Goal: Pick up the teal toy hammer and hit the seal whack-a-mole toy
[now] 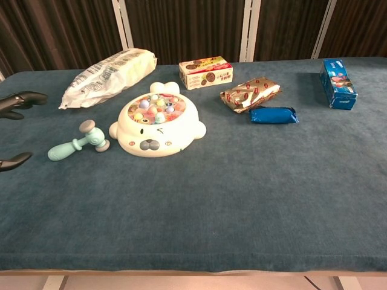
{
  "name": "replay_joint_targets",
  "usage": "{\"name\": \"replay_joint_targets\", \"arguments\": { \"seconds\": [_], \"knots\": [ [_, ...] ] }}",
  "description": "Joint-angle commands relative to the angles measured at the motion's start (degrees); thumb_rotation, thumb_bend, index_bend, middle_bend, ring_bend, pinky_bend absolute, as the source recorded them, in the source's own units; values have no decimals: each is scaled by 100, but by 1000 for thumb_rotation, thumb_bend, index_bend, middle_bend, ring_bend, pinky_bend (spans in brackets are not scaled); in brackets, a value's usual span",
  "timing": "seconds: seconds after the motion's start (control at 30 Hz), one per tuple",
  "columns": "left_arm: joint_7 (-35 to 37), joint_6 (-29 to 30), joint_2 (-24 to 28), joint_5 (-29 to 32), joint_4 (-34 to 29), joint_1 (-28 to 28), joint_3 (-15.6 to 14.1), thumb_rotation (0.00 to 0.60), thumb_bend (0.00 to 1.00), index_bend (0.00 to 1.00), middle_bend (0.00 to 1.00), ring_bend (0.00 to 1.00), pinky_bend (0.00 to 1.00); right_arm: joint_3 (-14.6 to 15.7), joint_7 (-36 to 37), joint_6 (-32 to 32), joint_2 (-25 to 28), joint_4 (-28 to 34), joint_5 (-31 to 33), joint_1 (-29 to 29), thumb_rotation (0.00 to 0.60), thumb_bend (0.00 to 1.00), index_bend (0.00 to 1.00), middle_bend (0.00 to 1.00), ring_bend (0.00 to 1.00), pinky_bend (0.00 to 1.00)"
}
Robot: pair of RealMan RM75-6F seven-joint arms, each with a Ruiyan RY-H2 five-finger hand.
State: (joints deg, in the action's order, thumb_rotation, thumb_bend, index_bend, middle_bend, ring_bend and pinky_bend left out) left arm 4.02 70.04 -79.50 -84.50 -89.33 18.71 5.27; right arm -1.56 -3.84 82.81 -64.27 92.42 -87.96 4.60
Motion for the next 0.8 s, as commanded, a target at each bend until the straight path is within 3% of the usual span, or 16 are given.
{"name": "replay_joint_targets", "arguments": {
  "seconds": [0.03, 0.3, 0.57, 0.8],
  "knots": [
    [-902, -352, -556, 737, 169, 382, 453, 600, 366, 73, 76, 53, 148, 10, 52, -38, 20, 2, 6, 18, 600, 313, 0, 0, 0, 0],
    [-1611, -732, -1024, 1825, 683, 772, 871, 600, 369, 150, 146, 116, 163, -84, -22, -2, 35, 48, 220, -18, 600, 313, 0, 0, 0, 0],
    [-1695, -1008, -1298, 2279, 1068, 1023, 966, 600, 368, 226, 219, 176, 164, -11, 20, -16, 86, 18, 78, -9, 600, 313, 0, 0, 0, 0],
    [-1901, -1241, -1427, 2736, 1166, 1220, 1027, 600, 369, 226, 219, 177, 164, 19, 96, -8, 114, 22, 18, -12, 600, 313, 0, 0, 0, 0]
  ]
}}
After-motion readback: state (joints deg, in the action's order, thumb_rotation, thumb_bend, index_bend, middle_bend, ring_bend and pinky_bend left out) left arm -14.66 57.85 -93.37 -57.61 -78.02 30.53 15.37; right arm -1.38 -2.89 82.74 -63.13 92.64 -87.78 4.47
